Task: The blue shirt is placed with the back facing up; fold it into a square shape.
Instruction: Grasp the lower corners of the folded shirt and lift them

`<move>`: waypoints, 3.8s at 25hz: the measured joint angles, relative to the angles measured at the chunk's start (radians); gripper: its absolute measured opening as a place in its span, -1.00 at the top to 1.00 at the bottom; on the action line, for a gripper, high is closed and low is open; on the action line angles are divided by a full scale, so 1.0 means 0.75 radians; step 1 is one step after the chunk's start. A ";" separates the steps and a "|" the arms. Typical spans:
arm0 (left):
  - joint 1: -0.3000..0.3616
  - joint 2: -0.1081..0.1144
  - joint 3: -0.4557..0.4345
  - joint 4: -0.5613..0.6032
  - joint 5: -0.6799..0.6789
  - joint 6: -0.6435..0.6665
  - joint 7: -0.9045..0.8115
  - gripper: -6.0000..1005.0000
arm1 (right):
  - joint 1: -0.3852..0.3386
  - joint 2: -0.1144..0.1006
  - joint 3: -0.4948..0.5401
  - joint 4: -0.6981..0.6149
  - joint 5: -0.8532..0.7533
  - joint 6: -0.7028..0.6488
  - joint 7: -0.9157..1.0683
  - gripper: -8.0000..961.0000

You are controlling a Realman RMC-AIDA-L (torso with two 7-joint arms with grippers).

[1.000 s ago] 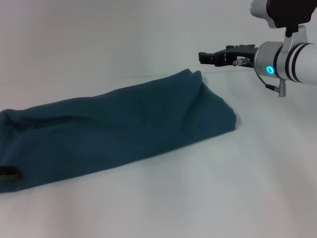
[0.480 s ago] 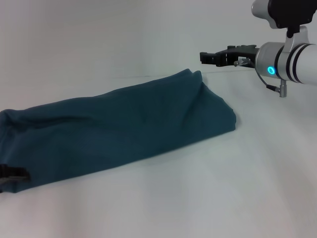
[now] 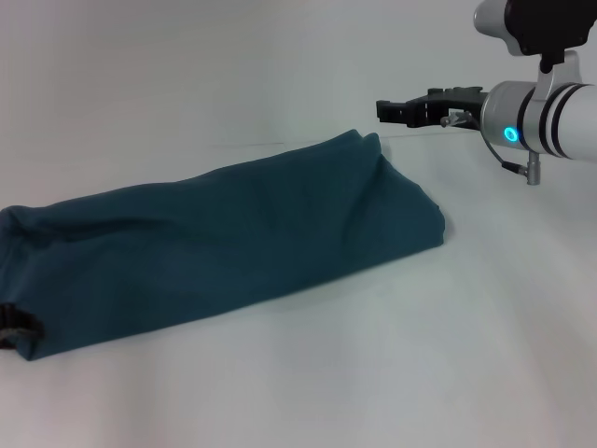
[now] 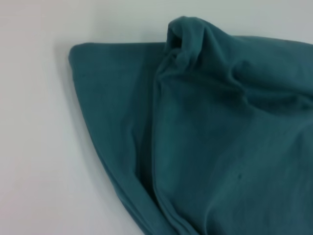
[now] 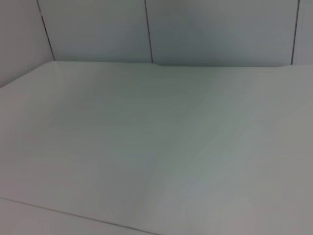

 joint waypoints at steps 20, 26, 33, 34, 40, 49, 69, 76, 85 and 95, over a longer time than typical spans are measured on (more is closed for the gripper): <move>-0.007 0.000 0.051 -0.023 -0.010 -0.047 0.024 0.91 | -0.093 -0.012 0.016 -0.212 -0.169 -0.268 0.188 -0.87; -0.012 -0.003 0.051 -0.025 -0.011 -0.053 0.044 0.91 | -0.124 -0.023 0.033 -0.426 -0.450 -0.588 0.407 -0.85; -0.022 -0.009 0.051 -0.026 -0.015 -0.060 0.070 0.91 | -0.091 -0.024 0.072 -0.578 -0.764 -0.989 0.548 -0.83; -0.023 -0.012 0.051 -0.026 -0.015 -0.060 0.074 0.91 | -0.085 -0.024 0.072 -0.581 -0.802 -1.022 0.561 -0.83; -0.030 -0.022 0.051 -0.021 -0.015 -0.061 0.096 0.91 | -0.075 -0.012 0.072 -0.515 -0.865 -1.056 0.575 -0.81; -0.036 -0.030 0.051 -0.031 -0.015 -0.065 0.111 0.91 | -0.086 -0.004 0.070 -0.338 -0.754 -0.833 0.568 -0.78; -0.026 -0.037 0.051 -0.035 -0.007 -0.078 0.120 0.91 | -0.058 0.002 0.040 -0.095 -0.556 -0.510 0.472 -0.73; -0.031 -0.037 0.051 -0.035 -0.004 -0.074 0.120 0.91 | -0.055 0.006 0.031 -0.066 -0.553 -0.462 0.472 -0.71; -0.033 -0.037 0.051 -0.035 -0.005 -0.070 0.121 0.91 | -0.054 0.002 0.017 0.009 -0.510 -0.364 0.451 -0.68; -0.031 -0.038 0.053 -0.035 -0.010 -0.067 0.123 0.91 | -0.054 0.003 0.016 0.056 -0.395 -0.322 0.328 0.15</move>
